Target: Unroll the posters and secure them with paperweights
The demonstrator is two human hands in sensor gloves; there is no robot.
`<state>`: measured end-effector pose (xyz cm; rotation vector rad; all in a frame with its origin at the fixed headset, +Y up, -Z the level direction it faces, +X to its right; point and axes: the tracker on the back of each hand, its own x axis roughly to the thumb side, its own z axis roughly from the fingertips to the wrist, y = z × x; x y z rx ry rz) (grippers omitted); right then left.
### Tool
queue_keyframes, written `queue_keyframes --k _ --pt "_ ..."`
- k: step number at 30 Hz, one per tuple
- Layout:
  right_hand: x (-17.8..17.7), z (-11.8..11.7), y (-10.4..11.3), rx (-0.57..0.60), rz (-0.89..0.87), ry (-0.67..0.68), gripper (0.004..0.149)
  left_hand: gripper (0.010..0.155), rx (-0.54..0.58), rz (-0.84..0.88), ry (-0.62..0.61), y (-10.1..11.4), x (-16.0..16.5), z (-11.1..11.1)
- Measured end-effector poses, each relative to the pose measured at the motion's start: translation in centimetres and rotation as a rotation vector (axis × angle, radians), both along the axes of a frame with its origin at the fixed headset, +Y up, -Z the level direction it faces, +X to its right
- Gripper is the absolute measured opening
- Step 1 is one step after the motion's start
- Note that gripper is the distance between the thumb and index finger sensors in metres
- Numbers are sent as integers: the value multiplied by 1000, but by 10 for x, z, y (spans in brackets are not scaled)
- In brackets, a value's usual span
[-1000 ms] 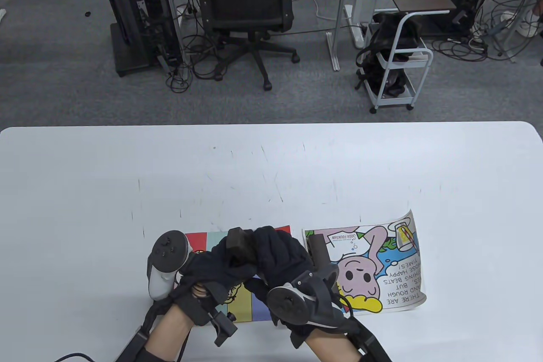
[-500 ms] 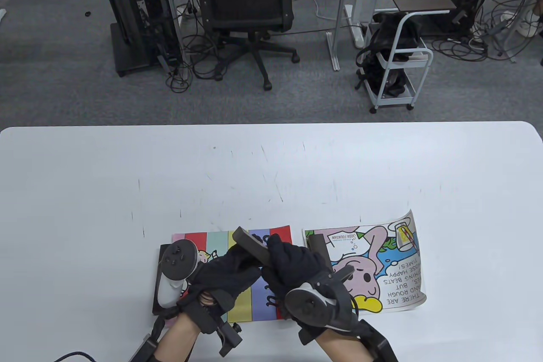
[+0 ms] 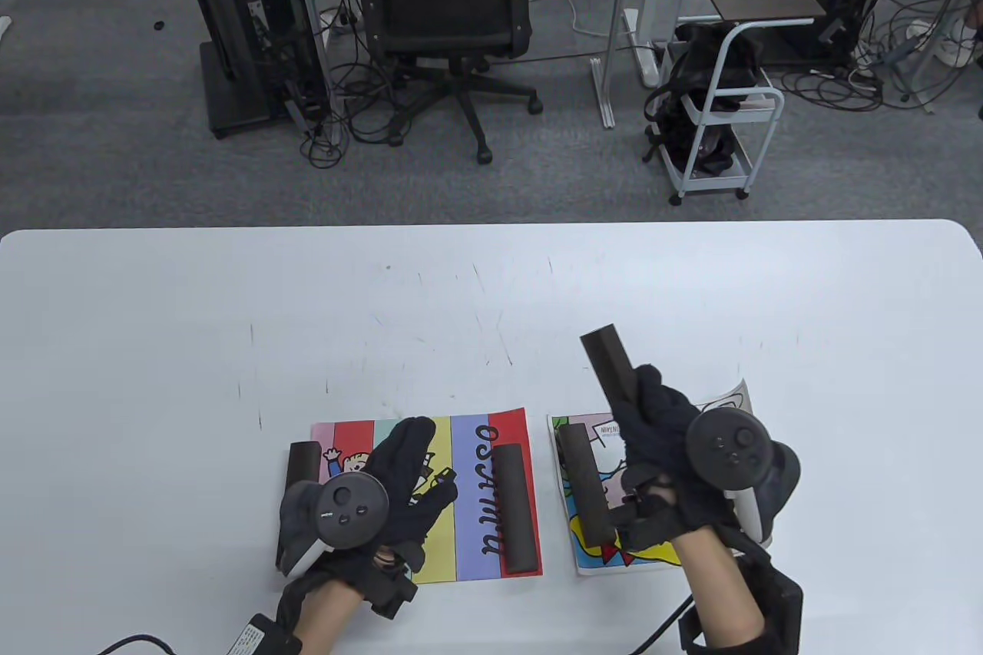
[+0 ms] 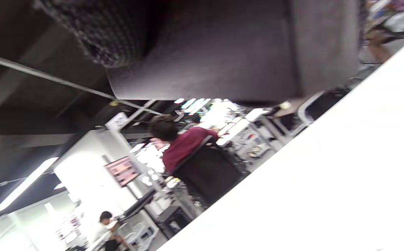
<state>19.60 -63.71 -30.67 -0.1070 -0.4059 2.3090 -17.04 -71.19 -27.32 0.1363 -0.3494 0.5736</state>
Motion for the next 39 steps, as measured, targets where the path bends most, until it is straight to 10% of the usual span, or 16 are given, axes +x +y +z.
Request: queue_keyframes --k 14,30,39 --pt "109 -14 -77 -471 -35 -439 59 77 -63 -78 -6 -23 0 0" --pt "145 -6 -124 -771 -9 -623 58 77 -113 -65 -10 -27 -2 1" --pt "139 -5 -118 -654 40 -654 58 77 -113 -65 -5 -28 -2 0"
